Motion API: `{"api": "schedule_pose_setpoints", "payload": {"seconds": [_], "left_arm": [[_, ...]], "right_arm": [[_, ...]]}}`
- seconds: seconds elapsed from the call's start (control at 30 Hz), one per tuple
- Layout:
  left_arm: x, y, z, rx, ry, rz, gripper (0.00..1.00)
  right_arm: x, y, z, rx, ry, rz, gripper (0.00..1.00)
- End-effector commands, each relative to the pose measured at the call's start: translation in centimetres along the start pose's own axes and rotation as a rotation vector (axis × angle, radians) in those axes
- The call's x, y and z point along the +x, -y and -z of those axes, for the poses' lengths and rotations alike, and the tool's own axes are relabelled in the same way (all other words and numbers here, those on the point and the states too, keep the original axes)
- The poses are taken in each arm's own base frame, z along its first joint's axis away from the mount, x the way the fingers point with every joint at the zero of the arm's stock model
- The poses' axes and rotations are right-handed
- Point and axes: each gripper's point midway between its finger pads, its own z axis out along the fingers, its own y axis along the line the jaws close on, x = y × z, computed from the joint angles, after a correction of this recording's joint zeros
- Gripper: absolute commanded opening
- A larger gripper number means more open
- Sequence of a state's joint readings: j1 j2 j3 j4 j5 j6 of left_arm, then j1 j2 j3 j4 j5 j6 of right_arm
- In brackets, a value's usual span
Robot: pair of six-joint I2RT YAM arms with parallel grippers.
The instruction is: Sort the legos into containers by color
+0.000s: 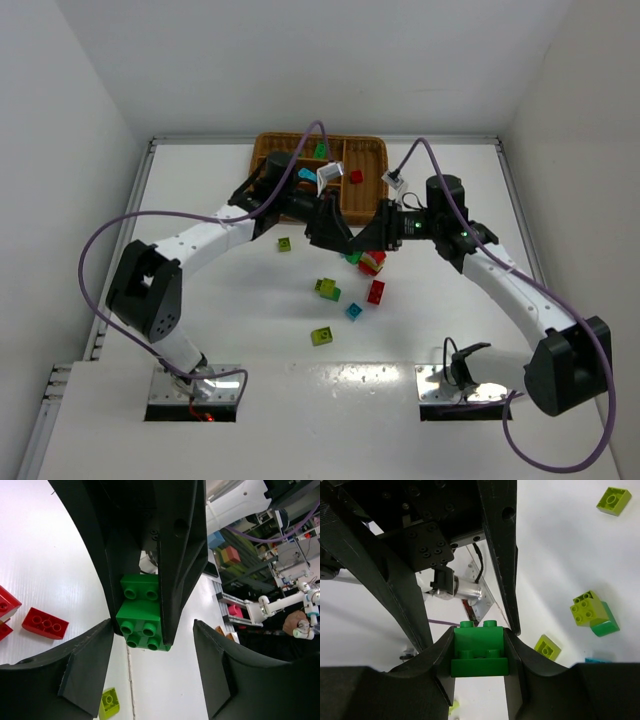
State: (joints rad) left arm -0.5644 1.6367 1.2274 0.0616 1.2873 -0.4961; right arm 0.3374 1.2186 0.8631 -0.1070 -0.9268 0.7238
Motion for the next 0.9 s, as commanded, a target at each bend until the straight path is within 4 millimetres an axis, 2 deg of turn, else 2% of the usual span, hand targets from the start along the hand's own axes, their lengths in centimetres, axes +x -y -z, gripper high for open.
{"api": "schedule_pose_setpoints", "payload": {"seconds": [0.0, 0.23, 0.37, 0.5, 0.57, 0.63, 0.67, 0.77, 0.8, 0.87], "left_arm": [[0.2, 2.5, -0.7, 0.111, -0.053, -0.057, 0.70], [0.0, 1.7, -0.6, 0.094, -0.045, -0.048, 0.72], [-0.3, 1.3, -0.4, 0.087, -0.039, -0.047, 0.63], [-0.5, 1.1, -0.5, 0.087, -0.039, -0.047, 0.63], [-0.6, 0.9, -0.2, 0.081, -0.033, -0.046, 0.61], [-0.8, 0.7, 0.1, 0.073, -0.026, -0.045, 0.54], [-1.1, 0.8, 0.1, 0.073, -0.024, -0.054, 0.48], [-1.4, 1.0, 0.5, 0.076, -0.020, -0.053, 0.37], [-1.6, 0.8, 0.8, 0.069, -0.013, -0.053, 0.30], [-1.5, 0.8, 0.8, 0.068, -0.015, -0.044, 0.22]], "right_arm": [[-1.7, 0.2, 0.0, 0.037, 0.075, 0.069, 0.23], [-3.4, -0.4, 0.2, 0.041, 0.149, 0.121, 0.23], [-4.4, -1.3, 0.7, 0.029, 0.175, 0.140, 0.23], [-5.0, -2.2, 0.7, 0.002, 0.190, 0.153, 0.23], [-4.8, -2.0, 0.7, 0.007, 0.183, 0.151, 0.23], [-5.0, -2.2, 0.8, 0.008, 0.183, 0.160, 0.23], [-4.9, -1.9, 0.6, 0.012, 0.179, 0.153, 0.23], [-4.4, -1.1, 0.5, 0.027, 0.174, 0.136, 0.23], [-4.5, -1.0, 0.6, 0.036, 0.189, 0.142, 0.23], [-4.8, -1.2, 0.8, 0.046, 0.207, 0.150, 0.23]]}}
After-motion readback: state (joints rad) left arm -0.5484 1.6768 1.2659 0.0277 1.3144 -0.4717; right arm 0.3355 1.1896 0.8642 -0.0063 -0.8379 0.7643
